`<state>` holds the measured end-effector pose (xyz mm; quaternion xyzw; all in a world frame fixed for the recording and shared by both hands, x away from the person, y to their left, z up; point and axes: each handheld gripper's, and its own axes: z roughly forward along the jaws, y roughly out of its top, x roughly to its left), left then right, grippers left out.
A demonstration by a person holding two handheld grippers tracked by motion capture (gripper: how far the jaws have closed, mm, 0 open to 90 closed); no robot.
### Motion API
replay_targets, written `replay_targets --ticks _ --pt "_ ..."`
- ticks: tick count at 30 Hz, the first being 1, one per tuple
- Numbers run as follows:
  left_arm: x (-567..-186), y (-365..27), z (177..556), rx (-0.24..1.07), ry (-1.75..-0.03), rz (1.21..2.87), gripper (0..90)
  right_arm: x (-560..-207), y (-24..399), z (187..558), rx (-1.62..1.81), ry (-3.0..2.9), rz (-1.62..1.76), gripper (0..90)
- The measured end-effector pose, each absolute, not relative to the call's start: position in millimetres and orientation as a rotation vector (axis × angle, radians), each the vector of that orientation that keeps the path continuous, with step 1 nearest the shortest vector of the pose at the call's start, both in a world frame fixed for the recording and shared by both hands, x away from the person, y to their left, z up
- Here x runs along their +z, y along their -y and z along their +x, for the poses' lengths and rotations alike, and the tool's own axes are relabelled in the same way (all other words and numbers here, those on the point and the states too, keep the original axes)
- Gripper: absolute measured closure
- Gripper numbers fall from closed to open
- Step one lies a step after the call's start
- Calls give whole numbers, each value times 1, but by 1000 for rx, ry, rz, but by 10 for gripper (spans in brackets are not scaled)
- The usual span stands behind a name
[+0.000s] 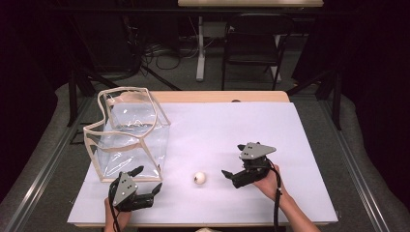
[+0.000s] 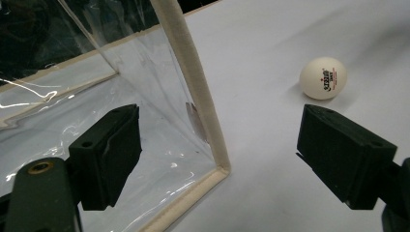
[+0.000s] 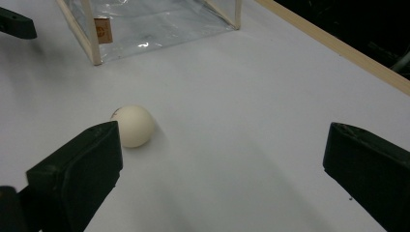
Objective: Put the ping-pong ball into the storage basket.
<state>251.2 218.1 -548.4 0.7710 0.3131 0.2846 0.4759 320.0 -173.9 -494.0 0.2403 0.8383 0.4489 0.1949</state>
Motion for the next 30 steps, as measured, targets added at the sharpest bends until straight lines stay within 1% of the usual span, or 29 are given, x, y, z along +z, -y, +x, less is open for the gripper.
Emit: replay_targets --ticks 14,30 --pt "-549 -222 248 705 -782 1881 161 -498 133 330 1254 -2432 577 3" --pt "-548 -220 248 704 -779 1884 160 -508 106 335 1241 -2495 540 1"
